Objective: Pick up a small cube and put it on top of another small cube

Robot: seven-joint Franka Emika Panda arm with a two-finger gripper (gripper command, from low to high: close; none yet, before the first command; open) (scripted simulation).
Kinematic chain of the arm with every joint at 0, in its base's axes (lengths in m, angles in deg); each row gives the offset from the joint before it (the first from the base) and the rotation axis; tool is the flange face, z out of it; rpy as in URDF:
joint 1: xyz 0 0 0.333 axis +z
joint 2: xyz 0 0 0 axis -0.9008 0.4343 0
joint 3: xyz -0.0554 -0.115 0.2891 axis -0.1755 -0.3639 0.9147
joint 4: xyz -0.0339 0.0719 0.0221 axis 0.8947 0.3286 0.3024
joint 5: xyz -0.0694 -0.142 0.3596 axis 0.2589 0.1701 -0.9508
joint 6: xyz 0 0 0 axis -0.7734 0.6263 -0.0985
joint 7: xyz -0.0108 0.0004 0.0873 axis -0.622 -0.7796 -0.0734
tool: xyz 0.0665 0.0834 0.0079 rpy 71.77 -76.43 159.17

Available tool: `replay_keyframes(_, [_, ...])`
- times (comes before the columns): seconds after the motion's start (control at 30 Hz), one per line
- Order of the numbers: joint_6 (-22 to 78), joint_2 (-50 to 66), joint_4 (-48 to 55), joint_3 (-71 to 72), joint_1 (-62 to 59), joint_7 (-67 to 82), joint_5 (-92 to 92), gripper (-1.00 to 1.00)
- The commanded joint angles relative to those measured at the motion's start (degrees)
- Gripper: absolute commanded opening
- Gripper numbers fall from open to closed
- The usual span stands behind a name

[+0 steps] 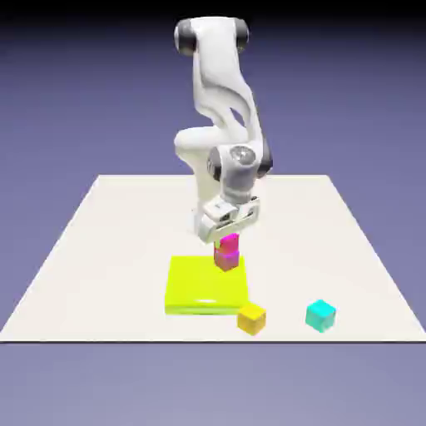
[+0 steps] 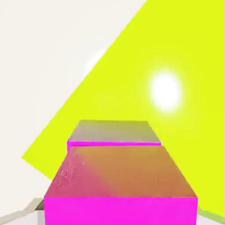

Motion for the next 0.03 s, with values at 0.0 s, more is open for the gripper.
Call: replay_keyframes(0.0, [2.5, -1.8, 0.7, 0.1, 0.2, 0.3, -0.4, 1.0])
